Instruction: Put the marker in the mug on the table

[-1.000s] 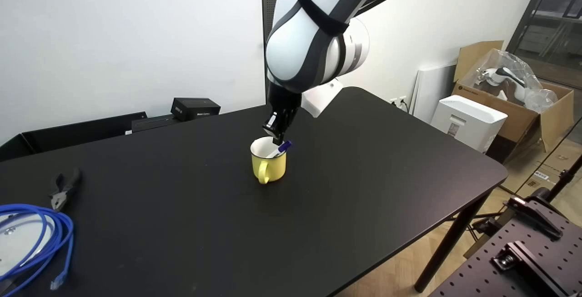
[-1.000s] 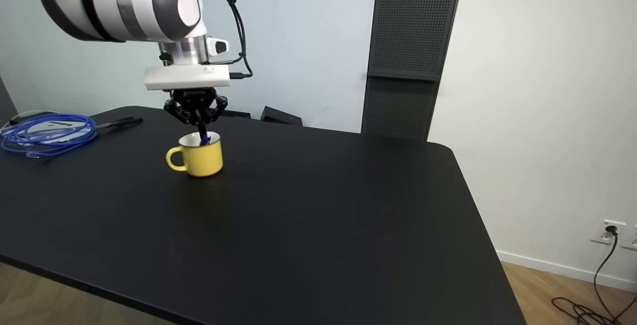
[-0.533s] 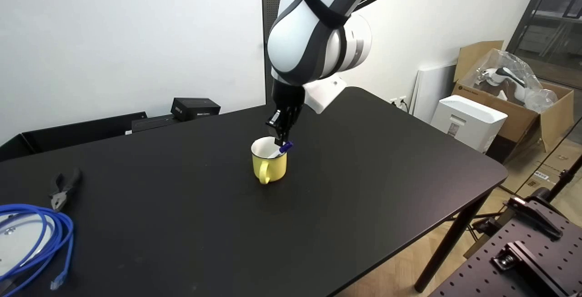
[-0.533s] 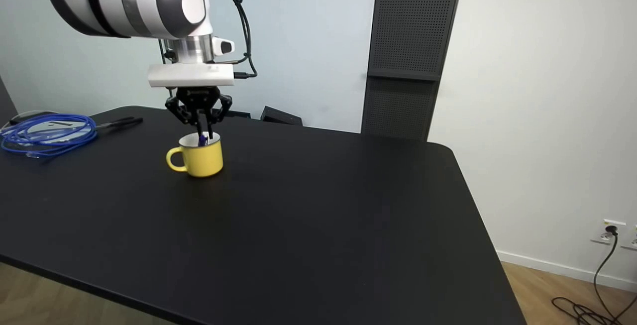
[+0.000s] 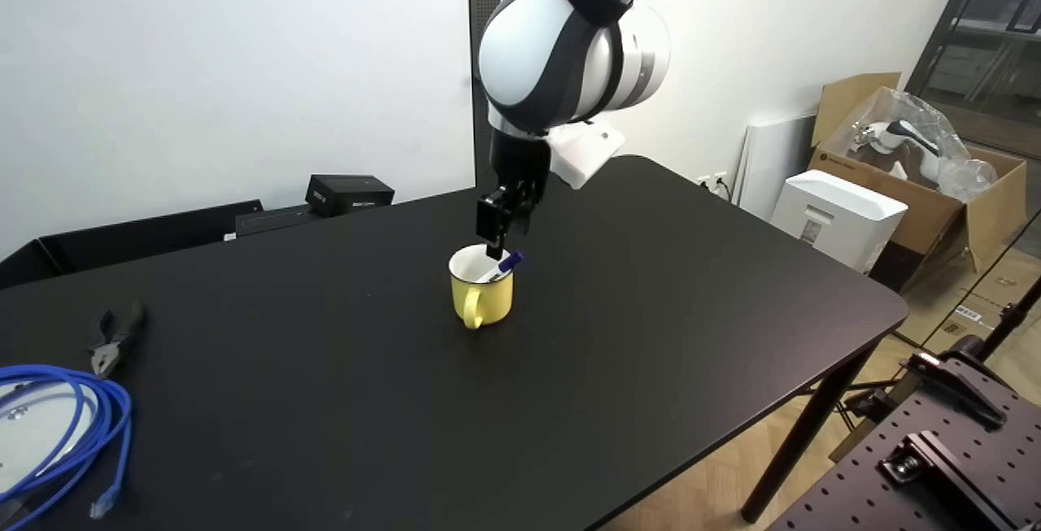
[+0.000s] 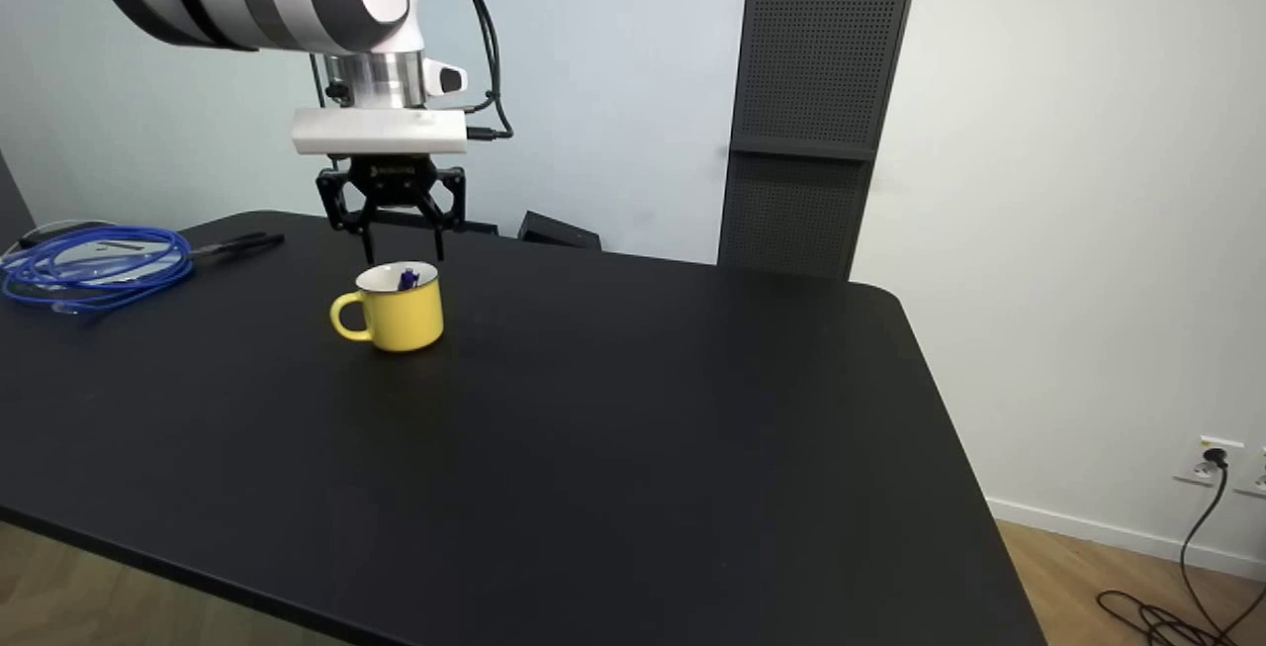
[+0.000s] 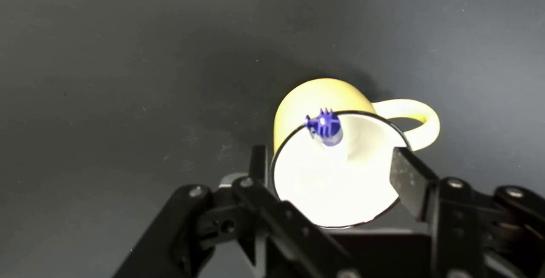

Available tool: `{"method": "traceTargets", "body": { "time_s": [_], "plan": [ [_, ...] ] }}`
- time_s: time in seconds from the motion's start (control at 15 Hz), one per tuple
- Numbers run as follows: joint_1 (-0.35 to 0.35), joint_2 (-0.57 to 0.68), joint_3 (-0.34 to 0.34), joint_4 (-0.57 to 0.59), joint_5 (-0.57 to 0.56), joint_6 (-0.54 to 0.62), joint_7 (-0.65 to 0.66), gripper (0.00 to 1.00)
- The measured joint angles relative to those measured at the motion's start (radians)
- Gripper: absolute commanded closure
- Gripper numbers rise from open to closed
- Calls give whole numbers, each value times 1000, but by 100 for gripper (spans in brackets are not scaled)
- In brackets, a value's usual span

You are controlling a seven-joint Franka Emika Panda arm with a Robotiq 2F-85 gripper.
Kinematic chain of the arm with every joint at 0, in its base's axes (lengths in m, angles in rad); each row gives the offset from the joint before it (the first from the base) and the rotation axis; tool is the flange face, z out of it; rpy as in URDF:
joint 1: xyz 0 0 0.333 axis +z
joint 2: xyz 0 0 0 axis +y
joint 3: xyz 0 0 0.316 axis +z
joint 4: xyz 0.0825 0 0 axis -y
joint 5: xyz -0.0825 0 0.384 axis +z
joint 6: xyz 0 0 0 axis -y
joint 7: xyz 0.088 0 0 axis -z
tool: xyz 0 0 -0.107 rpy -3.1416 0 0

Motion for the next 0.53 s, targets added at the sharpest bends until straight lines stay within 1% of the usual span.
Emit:
{"method": "traceTargets", "body": {
  "time_s": [0.53],
  "plan": [
    [-13, -18, 0, -12, 34, -48, -38, 0]
  ]
}}
